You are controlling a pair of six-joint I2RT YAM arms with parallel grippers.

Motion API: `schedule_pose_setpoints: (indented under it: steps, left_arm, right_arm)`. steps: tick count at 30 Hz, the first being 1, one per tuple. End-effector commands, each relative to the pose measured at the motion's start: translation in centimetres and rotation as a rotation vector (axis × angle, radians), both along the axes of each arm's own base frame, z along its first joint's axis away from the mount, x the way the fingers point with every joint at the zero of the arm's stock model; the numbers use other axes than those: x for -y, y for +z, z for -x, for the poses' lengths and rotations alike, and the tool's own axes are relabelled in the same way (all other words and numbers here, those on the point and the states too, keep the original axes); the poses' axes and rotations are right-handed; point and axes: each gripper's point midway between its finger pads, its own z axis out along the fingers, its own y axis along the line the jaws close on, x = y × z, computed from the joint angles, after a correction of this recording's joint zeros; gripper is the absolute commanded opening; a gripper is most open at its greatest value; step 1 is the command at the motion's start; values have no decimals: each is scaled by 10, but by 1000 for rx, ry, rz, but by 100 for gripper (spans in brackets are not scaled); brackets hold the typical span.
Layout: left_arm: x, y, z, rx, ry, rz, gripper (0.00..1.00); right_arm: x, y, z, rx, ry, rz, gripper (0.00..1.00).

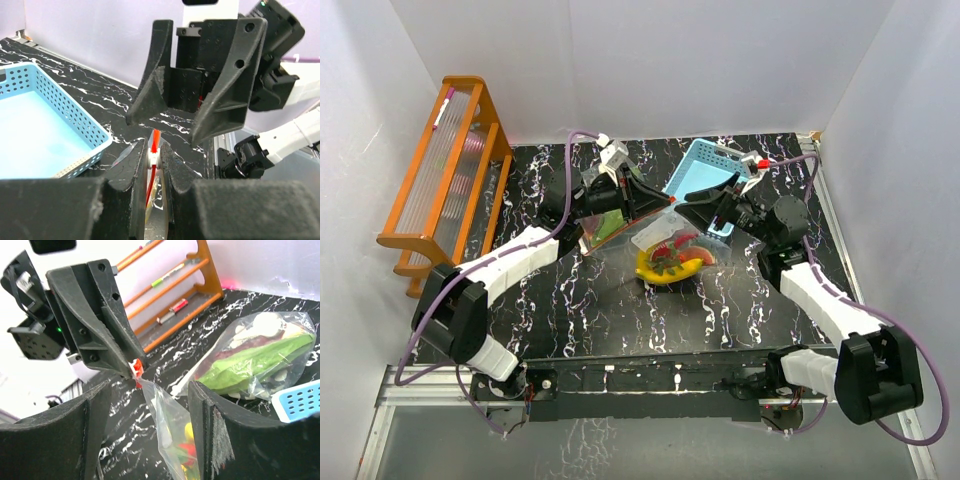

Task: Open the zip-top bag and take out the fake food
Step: Unzip the zipper food storage bag at the center of the board.

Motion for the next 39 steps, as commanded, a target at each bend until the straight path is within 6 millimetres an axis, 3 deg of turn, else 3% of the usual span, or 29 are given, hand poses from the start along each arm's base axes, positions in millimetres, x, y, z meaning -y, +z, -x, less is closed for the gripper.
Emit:
schedule_pose_setpoints:
  steps: [1, 6, 16, 27, 39]
  left_arm:
    - [-1, 11, -12, 12, 38, 51, 0]
    - [3, 7, -17, -11, 32, 80, 0]
    - [-1, 9, -24, -20, 90, 129, 0]
    - [3, 4, -27, -56, 81, 163, 0]
    - [0, 4, -27, -37, 100, 144, 0]
  right_arm:
    - [8, 37, -1, 48, -65, -187, 66]
    - [8, 36, 5, 13, -28, -320, 65]
    - [22, 37, -17, -98, -172, -527, 58]
    - [-15, 29, -30, -156, -219, -517, 54]
    - [-20, 28, -36, -169, -216, -513, 16]
